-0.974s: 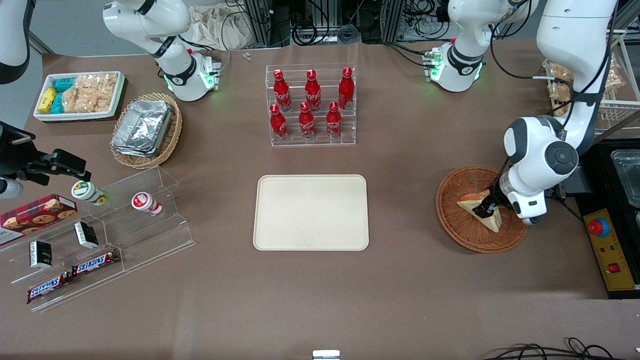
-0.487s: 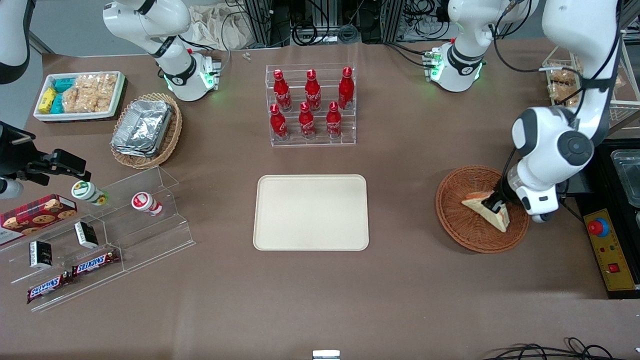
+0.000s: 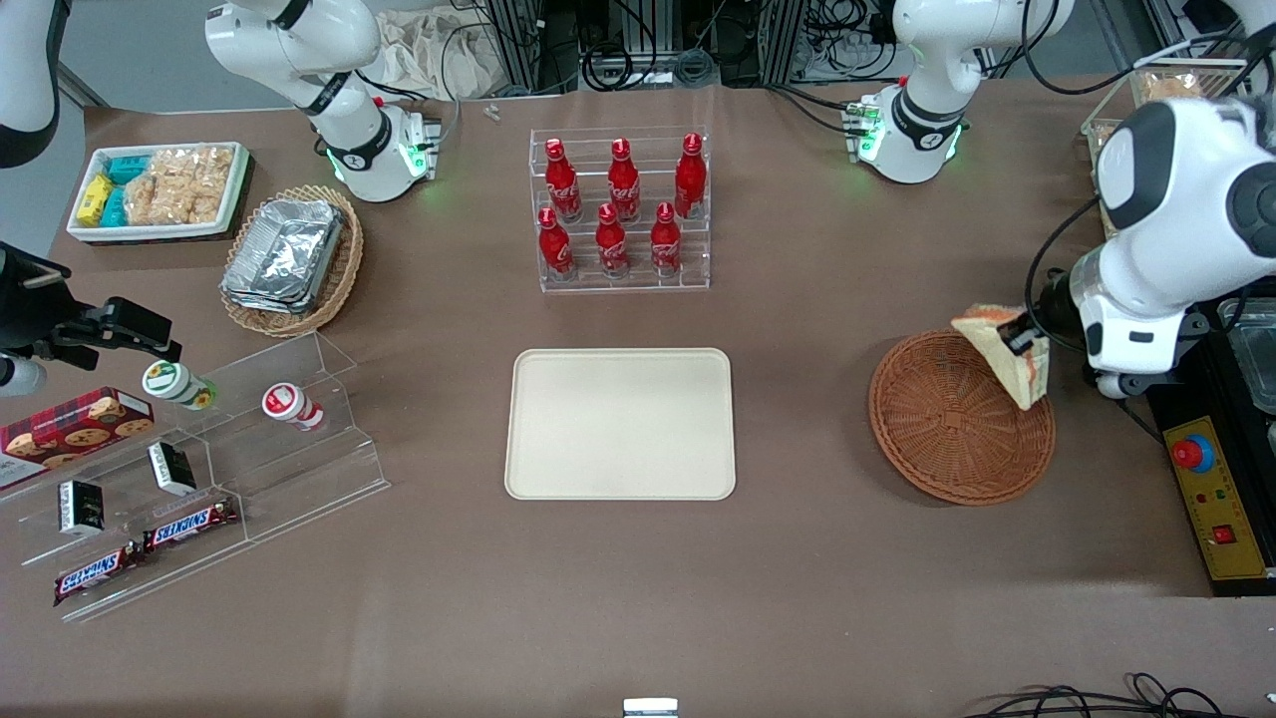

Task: Place sandwich from basket to tray
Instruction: 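Carry the sandwich with the left gripper over to the cream tray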

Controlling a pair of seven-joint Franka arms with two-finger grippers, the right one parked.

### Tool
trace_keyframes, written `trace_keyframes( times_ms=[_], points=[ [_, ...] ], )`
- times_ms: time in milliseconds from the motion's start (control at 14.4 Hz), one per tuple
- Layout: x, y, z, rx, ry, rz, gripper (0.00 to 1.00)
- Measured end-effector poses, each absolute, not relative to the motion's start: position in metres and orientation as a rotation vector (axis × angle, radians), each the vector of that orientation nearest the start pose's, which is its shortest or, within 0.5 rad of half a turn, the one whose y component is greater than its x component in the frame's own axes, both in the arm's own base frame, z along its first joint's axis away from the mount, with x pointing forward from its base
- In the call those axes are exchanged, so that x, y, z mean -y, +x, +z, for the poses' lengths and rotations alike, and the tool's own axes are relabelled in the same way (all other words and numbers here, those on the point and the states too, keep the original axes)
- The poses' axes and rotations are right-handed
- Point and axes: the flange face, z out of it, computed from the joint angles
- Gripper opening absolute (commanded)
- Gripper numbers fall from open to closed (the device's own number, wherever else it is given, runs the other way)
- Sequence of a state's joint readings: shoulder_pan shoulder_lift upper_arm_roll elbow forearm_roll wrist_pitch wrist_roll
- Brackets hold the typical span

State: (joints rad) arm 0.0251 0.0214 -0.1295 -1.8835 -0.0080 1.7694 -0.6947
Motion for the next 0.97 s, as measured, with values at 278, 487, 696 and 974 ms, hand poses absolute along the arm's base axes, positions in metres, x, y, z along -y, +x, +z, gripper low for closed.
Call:
trace_keyframes(
  times_ms=[278,487,696,974],
  points=[
    [0.136,0.54,0.495,0.6,-3.036,0.194,0.0],
    [0.2,0.528,0.479,0.293,-3.089,0.217,0.0],
    [0.259,0.52,0.461,0.094,-3.144,0.181,0.0],
    [0.329,0.511,0.432,-0.029,-3.217,0.122,0.0]
  ],
)
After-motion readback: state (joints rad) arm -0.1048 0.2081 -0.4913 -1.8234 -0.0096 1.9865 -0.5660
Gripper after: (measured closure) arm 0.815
